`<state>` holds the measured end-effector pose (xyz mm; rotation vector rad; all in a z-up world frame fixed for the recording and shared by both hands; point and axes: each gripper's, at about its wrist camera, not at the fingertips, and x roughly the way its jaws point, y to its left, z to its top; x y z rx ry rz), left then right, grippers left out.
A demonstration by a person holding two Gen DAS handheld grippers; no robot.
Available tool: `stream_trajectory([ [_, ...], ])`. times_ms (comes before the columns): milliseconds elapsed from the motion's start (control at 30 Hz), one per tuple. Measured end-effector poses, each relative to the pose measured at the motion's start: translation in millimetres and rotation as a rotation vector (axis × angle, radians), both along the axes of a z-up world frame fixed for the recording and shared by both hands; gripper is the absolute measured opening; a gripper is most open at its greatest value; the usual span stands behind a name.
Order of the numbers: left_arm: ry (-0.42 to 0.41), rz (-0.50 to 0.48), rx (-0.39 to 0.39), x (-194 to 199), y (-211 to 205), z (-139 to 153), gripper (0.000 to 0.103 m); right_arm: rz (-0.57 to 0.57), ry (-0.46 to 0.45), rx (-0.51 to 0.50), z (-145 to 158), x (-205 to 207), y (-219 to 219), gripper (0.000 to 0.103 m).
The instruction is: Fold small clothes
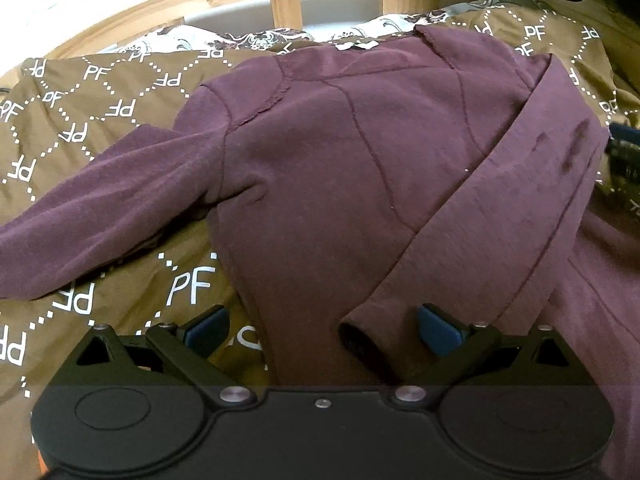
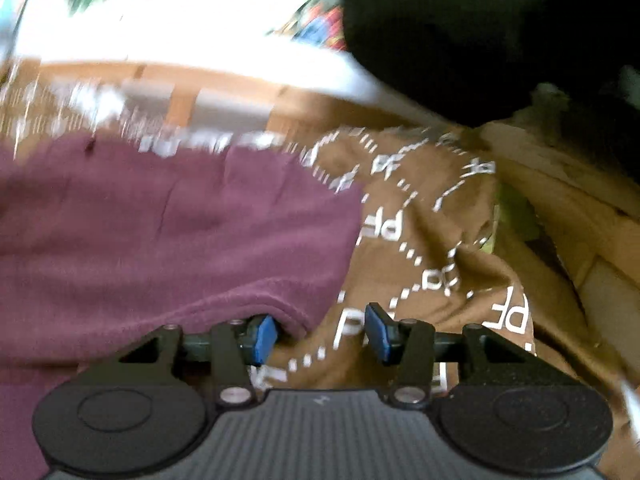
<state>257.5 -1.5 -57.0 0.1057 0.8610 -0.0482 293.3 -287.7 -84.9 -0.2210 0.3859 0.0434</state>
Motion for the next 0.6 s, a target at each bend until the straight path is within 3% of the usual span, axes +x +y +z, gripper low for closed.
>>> stream_trajectory([
  [33, 0.0, -0.002, -0.001, -1, 0, 0, 0.1, -0.004, -0.027, 0.027, 3, -4, -2, 0.049],
  [133, 0.002, -0.004, -0.004, 0, 0, -1, 0.1, 0.014, -0.059, 0.033, 6, -9, -3, 0.02],
  [233, 0.005, 0.0, -0.004, 0, -1, -2, 0.1, 0.012, -0.034, 0.013, 6, -8, -1, 0.012],
  [367, 0.011, 0.002, 0.0, 0, 0, -5, 0.101, -0.047, -0.028, -0.036, 5, -13, -4, 0.009],
  [467, 0.02, 0.025, -0.015, 2, 1, -9, 0.102, -0.067, 0.052, -0.063, -8, -8, -4, 0.009],
  [533, 0.017, 0.033, -0.031, 1, 3, -8, 0.101, -0.059, 0.052, -0.052, -5, -8, -4, 0.01],
  [600, 0.0, 0.039, -0.067, -3, 9, -2, 0.1, -0.057, 0.051, -0.057, -2, -11, -3, 0.021],
])
